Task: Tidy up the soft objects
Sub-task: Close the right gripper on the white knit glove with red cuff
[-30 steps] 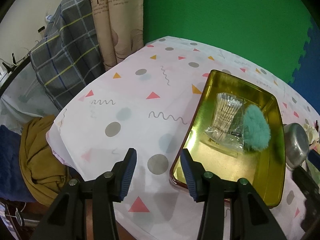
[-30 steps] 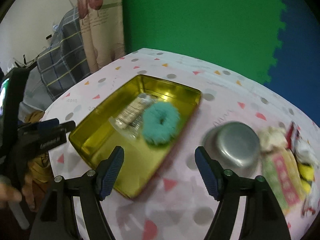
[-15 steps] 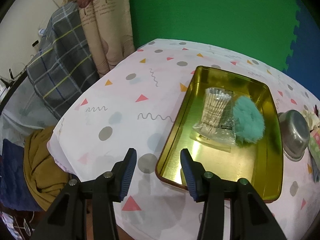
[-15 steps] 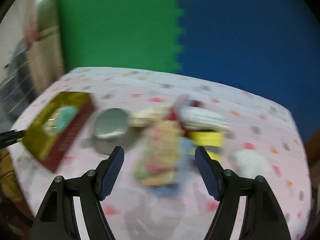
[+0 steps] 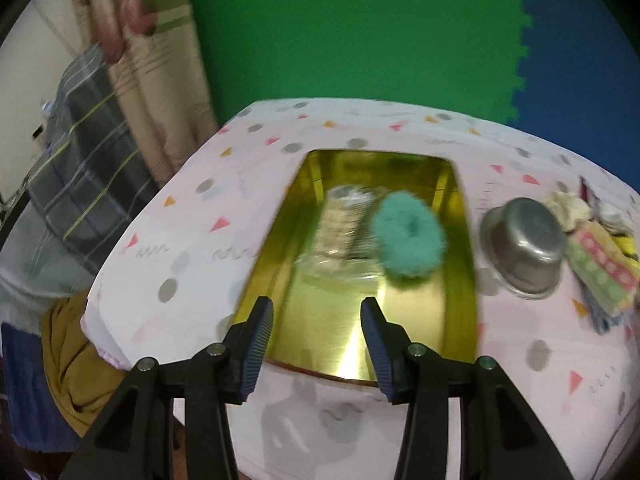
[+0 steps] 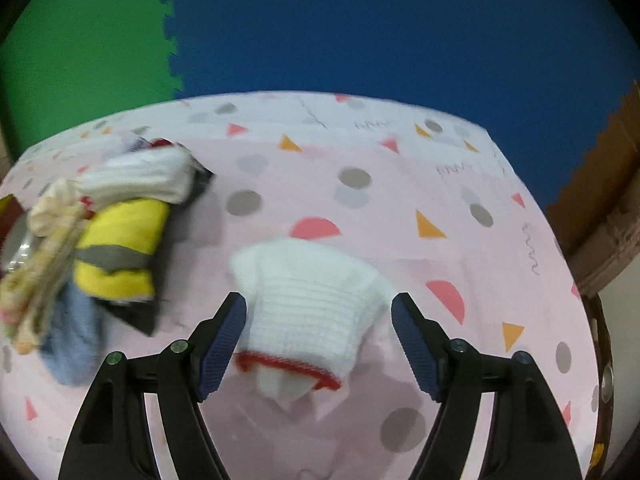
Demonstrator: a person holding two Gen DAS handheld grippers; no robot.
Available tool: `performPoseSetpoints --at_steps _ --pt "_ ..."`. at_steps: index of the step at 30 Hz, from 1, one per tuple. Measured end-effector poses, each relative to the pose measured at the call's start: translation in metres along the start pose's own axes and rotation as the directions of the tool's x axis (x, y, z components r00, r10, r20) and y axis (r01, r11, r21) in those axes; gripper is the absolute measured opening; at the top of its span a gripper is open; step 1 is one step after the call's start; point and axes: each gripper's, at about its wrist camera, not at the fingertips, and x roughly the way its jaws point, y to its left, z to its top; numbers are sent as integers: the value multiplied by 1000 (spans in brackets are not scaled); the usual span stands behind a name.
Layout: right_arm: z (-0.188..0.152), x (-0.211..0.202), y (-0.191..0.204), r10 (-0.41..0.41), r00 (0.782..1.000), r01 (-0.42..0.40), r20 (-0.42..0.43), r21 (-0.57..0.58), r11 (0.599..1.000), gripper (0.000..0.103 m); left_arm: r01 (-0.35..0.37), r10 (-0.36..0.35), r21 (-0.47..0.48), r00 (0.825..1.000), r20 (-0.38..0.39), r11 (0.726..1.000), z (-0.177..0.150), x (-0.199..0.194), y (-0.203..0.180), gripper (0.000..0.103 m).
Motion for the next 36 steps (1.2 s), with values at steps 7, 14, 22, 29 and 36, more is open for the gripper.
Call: performPoseSetpoints --at_steps 7,14,22,29,36 --pt "3 19 3 14 999 -14 31 -16 1000 81 138 -137 113 990 -10 984 7 -12 -70 49" --pt "4 28 4 59 998 -59 25 -6 998 64 272 -273 247 961 -31 930 8 -23 -159 49" --pt "-3 18 9 63 997 -61 47 -38 997 35 384 -384 334 921 -69 861 7 -36 -225 49" --pt "-7 17 3 93 994 -92 49 -15 996 37 464 -461 373 881 -103 803 7 -45 -259 49" --pt "-7 18 3 101 994 -100 46 -22 995 41 456 -436 385 888 -144 802 11 -25 -290 49"
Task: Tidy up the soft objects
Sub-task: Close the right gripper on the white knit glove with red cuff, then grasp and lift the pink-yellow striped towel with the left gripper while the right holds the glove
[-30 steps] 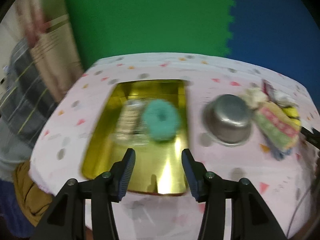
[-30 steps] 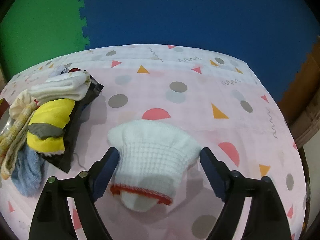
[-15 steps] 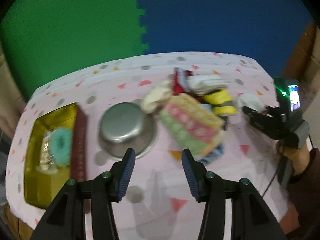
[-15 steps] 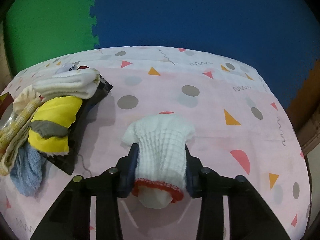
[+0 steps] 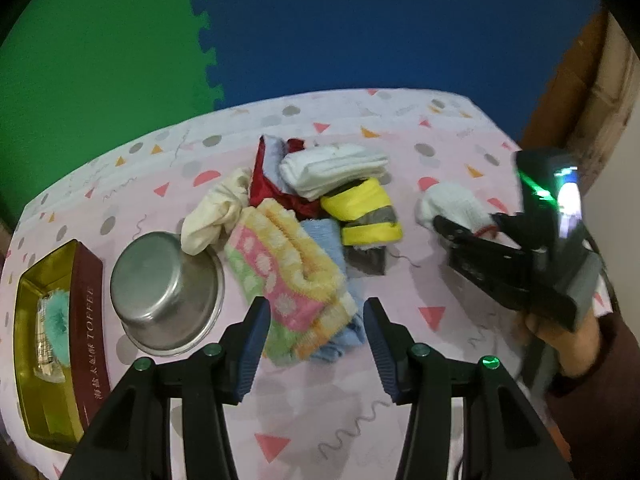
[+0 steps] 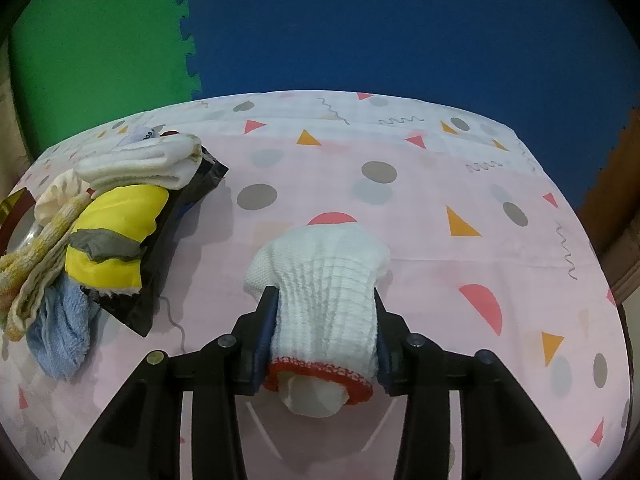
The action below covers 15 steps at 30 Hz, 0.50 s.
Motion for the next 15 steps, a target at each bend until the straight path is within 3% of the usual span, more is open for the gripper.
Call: performPoseSetpoints --at_steps 7,11,13,15 --pt "1 0 0 -3 1000 3 -2 -5 1000 43 0 -3 -67 999 -44 998 3 28 14 50" --pt "0 0 1 0 1000 0 -5 -9 1000 45 26 -27 -85 1000 -12 996 1 27 19 48" --pt "0 0 2 0 1000 0 -5 -9 1000 45 25 -25 -83 1000 -5 996 2 25 20 31" --pt "1 1 1 0 1000 0 -5 -9 1000 45 32 -32 -87 999 1 996 2 22 23 21"
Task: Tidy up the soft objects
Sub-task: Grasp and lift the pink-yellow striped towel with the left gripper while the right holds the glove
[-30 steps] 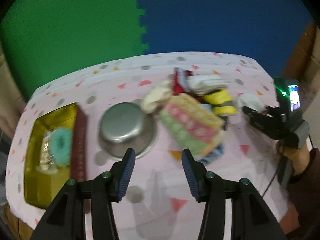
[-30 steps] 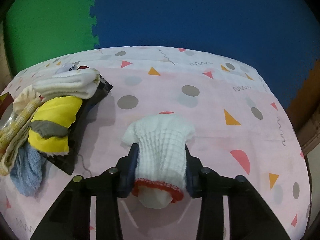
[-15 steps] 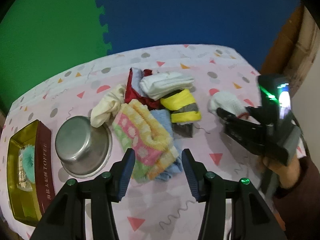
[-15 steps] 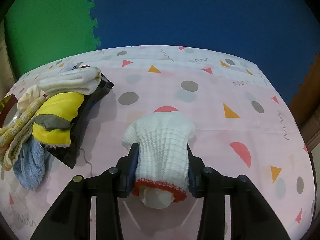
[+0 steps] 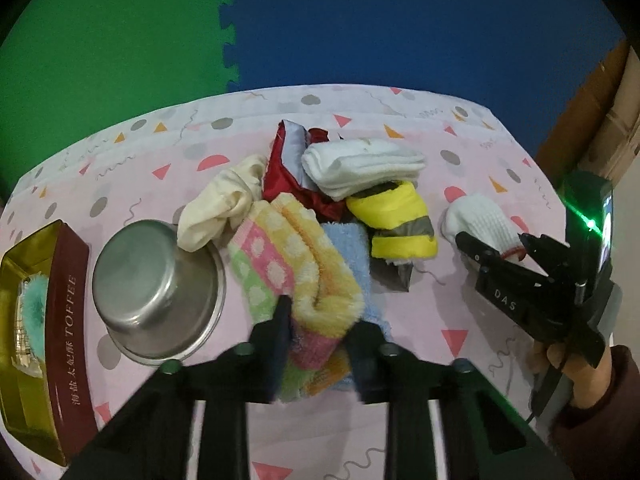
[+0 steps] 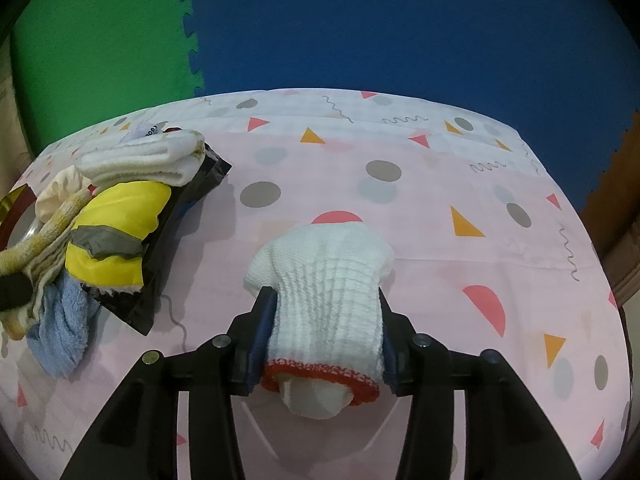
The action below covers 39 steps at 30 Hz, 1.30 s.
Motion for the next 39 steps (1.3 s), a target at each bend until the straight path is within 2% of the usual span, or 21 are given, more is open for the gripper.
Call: performPoseSetpoints --at_steps 11,17,22,31,39 --pt "-1 0 0 -2 1000 2 0 1 1000 45 -20 17 38 997 70 999 -3 -31 0 18" --pt "-1 1 0 -3 1000 3 0 1 1000 45 -5 2 41 996 86 999 -9 -48 -1 18" --pt "0 1 2 -3 1000 3 -6 -10 1000 51 2 -8 53 994 113 999 -9 -63 -3 18" --pt "0 1 4 -7 1000 7 -8 -17 1000 51 -7 1 48 990 138 999 -9 -80 4 18" --pt "0 1 3 -8 1000 8 -8 -17 1000 51 -58 56 8 987 151 998 -12 -97 29 18"
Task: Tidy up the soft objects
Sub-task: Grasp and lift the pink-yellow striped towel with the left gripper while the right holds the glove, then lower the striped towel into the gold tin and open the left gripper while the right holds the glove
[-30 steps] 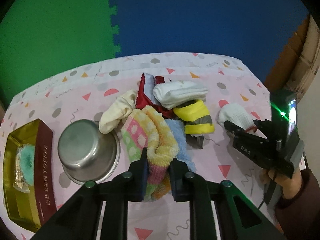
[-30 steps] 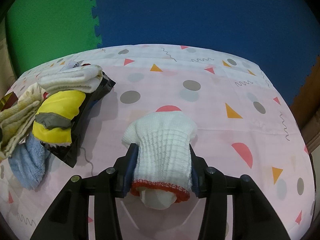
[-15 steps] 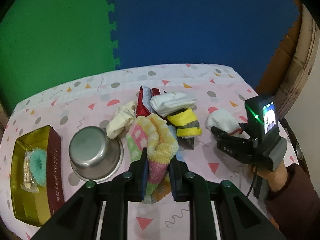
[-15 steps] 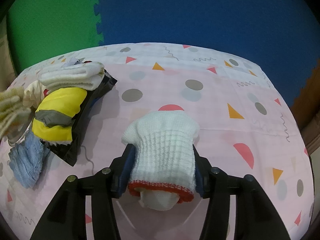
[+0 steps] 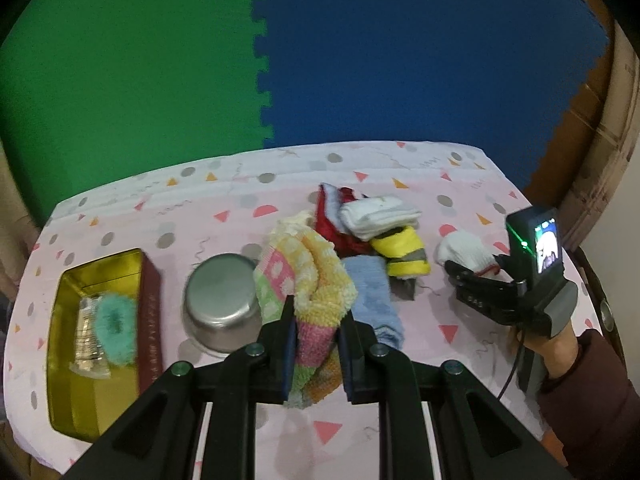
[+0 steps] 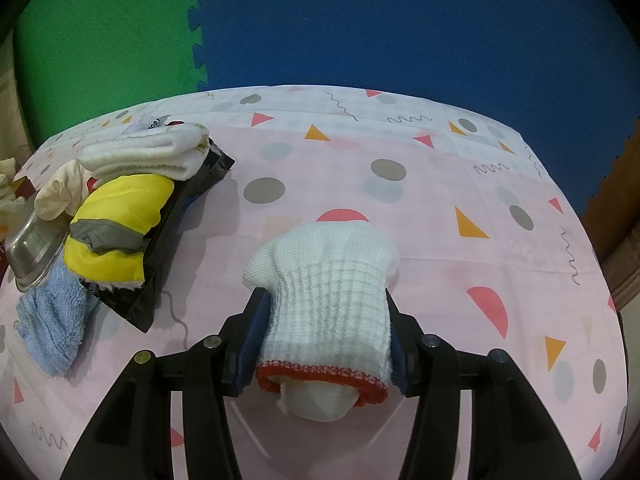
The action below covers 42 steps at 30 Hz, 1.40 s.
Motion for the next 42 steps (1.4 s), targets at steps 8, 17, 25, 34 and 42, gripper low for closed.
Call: performPoseSetpoints --at_steps 8,17,25,34,42 --pt "0 0 0 -1 1000 1 0 1 1000 51 -97 98 -57 995 13 994 -2 -23 50 18" --pt "0 0 1 -1 1000 1 0 1 1000 51 -239 238 -159 971 -27 958 -18 -32 125 18" --pt "0 0 0 -3 1000 3 0 -1 1000 51 -335 326 -221 942 -79 916 -30 -26 180 18" --pt "0 0 1 -4 1000 4 0 -1 1000 51 -381 367 -263 924 -103 886 -26 -9 226 18" --pt "0 0 1 -5 1000 5 0 0 1000 51 -399 379 -246 917 -124 883 -22 15 244 18"
